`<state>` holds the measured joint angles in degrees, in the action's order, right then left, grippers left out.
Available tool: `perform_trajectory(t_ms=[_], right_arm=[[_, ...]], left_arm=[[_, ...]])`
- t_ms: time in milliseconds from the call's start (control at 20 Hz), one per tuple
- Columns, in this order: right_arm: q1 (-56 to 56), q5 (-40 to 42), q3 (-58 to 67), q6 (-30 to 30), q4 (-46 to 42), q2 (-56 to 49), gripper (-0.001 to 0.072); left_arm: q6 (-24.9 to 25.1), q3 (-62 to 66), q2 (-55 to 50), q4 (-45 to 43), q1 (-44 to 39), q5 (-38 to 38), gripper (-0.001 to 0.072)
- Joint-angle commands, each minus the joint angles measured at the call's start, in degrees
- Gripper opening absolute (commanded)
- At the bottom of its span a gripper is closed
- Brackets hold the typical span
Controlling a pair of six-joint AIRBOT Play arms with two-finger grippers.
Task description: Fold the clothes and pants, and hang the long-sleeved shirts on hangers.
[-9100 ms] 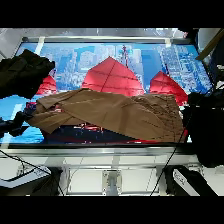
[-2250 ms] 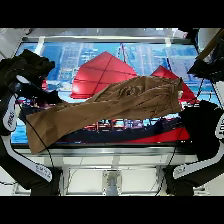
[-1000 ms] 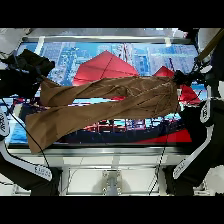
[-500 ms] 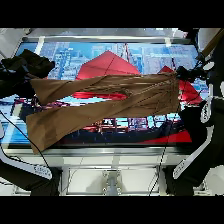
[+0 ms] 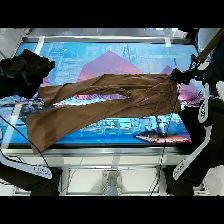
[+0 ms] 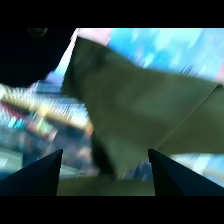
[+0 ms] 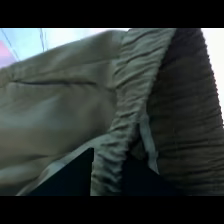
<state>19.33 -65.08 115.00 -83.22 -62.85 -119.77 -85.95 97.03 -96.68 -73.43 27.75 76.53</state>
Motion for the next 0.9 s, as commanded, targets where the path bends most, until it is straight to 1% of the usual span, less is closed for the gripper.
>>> perform_trajectory(t_ms=[0,100,150,200,250,300,400,550,600,650,700,750,850], right_arm=[[-0.2,-5.7,0.0,1.3,0.5,0.1,0.0219],[-0.2,-7.4,0.0,1.4,2.1,0.4,0.0218],[-0.2,-7.6,0.0,1.5,3.0,0.5,0.0219],[-0.2,-7.6,0.0,1.5,4.2,0.7,0.0218],[-0.2,-7.6,0.0,1.4,4.9,0.9,0.0218],[-0.2,-7.6,0.0,1.5,5.6,1.0,0.0218],[-0.2,-7.8,0.0,1.5,5.7,1.1,0.0218],[-0.2,-8.9,0.0,1.5,5.7,1.1,0.0217],[-0.2,-9.3,0.0,1.5,5.7,1.1,0.0217],[-0.2,-9.6,0.0,1.5,5.7,1.1,0.0217],[-0.2,-10.0,0.0,1.5,5.7,1.1,0.0217],[-0.2,-10.5,0.0,1.7,5.7,1.1,0.0217],[-0.2,-11.0,0.0,1.7,5.7,1.1,0.0217]], left_arm=[[1.9,-8.3,3.3,-5.4,0.5,7.6,0.0579],[3.0,-18.5,6.7,-3.5,-0.4,-2.6,0.0579],[4.5,-22.2,7.1,-1.8,-1.1,-7.5,0.0579],[7.8,-24.2,6.8,0.5,-1.9,-10.4,0.0579],[11.6,-25.3,6.1,3.6,-2.9,-11.7,0.0579],[13.3,-25.4,5.0,5.7,-3.9,-11.6,0.0579],[13.3,-25.4,3.3,6.2,-5.8,-12.2,0.0579],[13.3,-25.4,1.9,6.2,-7.9,-16.9,0.0576],[13.1,-25.3,2.0,6.3,-8.2,-18.6,0.047],[13.1,-25.2,2.2,6.8,-8.3,-19.5,0.0198],[13.1,-25.0,2.6,7.1,-8.2,-20.3,0.0022],[13.1,-24.7,3.1,7.2,-8.2,-21.0,0.0009],[13.1,-23.5,4.2,7.3,-7.7,-21.5,0.0009]])
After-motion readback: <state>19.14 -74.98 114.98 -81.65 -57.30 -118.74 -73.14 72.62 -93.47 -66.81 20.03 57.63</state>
